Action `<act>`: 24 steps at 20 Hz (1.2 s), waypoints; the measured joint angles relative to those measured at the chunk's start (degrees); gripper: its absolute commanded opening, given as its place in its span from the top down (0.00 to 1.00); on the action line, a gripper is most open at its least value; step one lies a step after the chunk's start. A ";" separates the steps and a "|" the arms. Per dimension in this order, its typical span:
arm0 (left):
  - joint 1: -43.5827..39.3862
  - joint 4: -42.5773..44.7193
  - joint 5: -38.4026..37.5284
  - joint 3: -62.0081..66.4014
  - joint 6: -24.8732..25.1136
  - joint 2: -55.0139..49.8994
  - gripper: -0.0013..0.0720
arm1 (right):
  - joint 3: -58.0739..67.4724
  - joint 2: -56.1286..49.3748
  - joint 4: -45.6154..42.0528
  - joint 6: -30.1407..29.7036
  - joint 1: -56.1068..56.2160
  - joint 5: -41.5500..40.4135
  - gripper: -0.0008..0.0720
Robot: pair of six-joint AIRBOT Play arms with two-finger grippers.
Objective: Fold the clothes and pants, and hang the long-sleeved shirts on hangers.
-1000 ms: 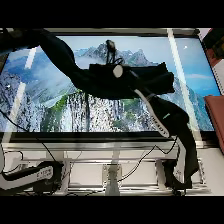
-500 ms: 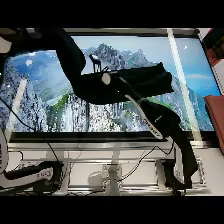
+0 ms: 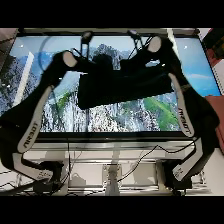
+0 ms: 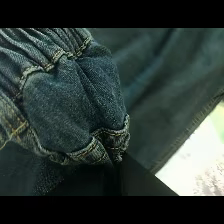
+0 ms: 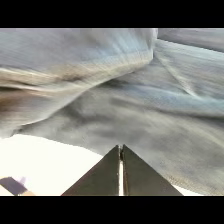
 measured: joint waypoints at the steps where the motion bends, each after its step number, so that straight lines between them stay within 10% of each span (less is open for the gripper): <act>1: -1.68 -0.11 1.36 0.00 -0.79 -1.66 0.15 | 0.00 1.70 -0.07 -0.46 -1.49 1.27 0.95; 11: -6.80 0.79 4.33 0.04 -2.27 -3.82 0.05 | 0.00 11.23 -1.03 -1.90 -12.63 6.95 0.95; 24: 22.14 2.16 -17.99 -9.57 0.96 3.52 0.11 | -3.69 11.91 -2.62 -3.34 -18.47 7.80 0.95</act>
